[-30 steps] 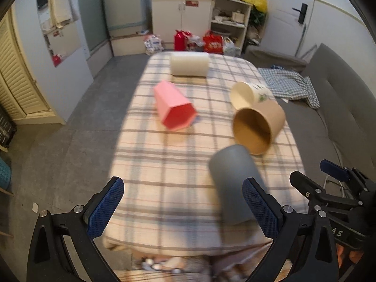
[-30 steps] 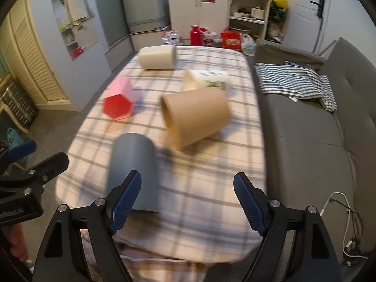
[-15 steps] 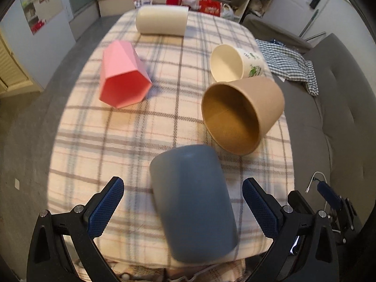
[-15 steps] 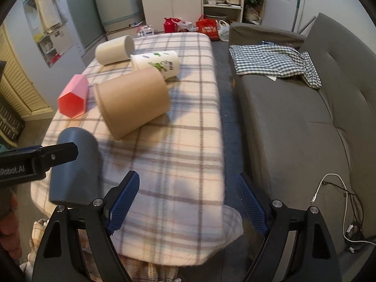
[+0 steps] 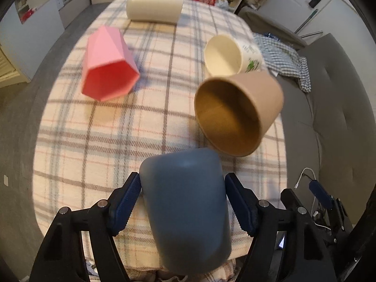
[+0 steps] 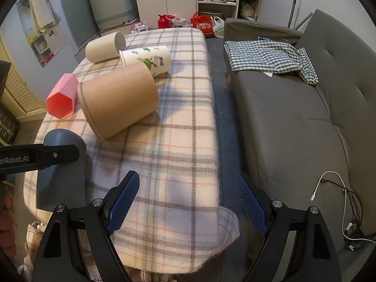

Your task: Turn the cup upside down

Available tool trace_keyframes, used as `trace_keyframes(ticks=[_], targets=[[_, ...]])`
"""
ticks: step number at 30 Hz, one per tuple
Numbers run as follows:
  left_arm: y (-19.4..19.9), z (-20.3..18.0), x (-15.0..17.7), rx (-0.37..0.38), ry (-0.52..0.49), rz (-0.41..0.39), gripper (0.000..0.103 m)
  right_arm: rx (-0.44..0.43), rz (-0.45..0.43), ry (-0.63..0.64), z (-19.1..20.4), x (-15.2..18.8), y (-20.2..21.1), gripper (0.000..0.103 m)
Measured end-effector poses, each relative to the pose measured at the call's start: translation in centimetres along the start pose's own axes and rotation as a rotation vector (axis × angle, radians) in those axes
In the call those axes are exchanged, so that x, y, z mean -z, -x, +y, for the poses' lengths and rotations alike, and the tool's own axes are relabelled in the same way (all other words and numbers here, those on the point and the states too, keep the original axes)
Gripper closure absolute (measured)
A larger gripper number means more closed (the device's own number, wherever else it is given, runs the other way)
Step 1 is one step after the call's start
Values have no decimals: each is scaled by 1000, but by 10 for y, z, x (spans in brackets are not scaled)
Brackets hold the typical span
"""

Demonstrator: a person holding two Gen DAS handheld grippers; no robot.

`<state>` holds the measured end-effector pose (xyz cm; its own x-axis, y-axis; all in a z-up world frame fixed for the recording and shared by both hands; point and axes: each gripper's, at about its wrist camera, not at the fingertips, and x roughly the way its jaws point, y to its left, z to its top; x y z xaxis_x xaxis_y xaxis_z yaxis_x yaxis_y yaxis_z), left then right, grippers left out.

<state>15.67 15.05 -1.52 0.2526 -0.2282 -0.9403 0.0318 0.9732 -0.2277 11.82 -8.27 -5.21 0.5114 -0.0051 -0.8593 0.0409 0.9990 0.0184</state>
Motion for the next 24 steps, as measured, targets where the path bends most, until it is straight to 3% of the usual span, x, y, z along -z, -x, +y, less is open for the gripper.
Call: trace_keyframes(ticks=[13,24], targets=[[71,-3,8,-41,-117,-280,30,4,-69,23,23,16,40,19],[64,-4,21,-120,-211,-355,30,-36,-84,-3,32,27,39,19]])
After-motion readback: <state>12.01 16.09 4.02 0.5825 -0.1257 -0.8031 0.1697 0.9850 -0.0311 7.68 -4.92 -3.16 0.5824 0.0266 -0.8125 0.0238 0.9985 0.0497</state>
